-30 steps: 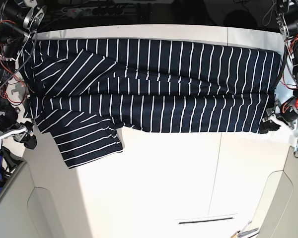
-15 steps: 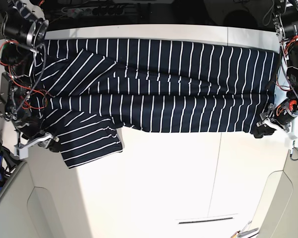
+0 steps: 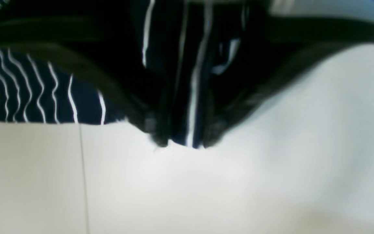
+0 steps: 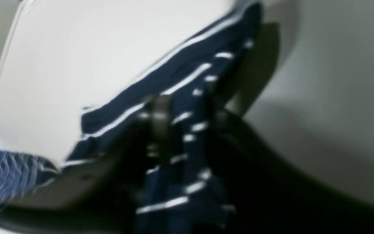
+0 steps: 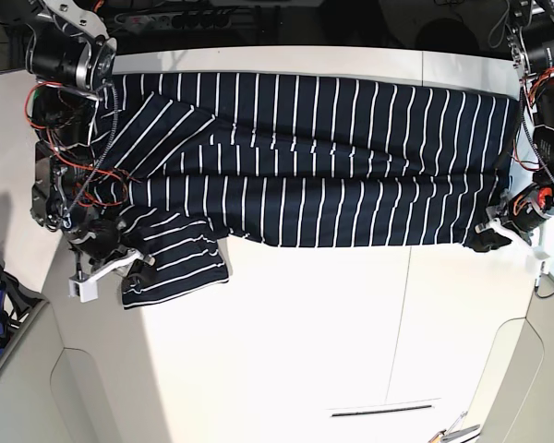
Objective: Fold the T-shirt properly
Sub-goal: 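Grasp the folded shirt's lower edge again with both grippers, then fold the edge up again toward the collar and release both grippers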
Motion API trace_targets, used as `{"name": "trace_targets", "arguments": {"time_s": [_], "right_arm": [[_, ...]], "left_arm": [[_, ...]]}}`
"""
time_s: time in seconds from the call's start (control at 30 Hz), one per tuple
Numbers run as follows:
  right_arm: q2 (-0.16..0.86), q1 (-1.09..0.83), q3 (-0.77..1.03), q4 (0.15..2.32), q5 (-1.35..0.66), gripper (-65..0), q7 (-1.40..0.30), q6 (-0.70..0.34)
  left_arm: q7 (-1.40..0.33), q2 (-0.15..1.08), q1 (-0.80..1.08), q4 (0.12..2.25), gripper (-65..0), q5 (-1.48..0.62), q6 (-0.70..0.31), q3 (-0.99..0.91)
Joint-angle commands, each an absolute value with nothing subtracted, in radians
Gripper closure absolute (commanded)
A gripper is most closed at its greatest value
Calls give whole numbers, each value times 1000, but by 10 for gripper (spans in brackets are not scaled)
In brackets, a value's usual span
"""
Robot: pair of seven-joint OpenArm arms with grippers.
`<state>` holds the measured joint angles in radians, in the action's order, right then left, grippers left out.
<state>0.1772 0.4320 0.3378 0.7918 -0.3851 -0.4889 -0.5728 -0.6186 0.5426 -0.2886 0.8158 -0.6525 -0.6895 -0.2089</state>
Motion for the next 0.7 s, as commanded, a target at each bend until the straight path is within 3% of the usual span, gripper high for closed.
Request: {"name": "trace_targets", "arguments": {"time_s": [0.0,0.07,0.37,0.67], "right_arm": [[190,459,338,806,-395,-34,-475,-581],[194,459,338,808,-396,0,-476,-581],[203,445,339,997,-409,0,-667,-581],[255,290,339,1374,-558,0,-858,-580]], "left_arm": [[-637,558,-302,823,-72,-646,-698,-209],[-641,563,-302,824,0,-646,-698,-210],[-813,625,-301,893,0,-827,-698,-210],[-963,708,-200,1159,0,-960,-698,-210]]}}
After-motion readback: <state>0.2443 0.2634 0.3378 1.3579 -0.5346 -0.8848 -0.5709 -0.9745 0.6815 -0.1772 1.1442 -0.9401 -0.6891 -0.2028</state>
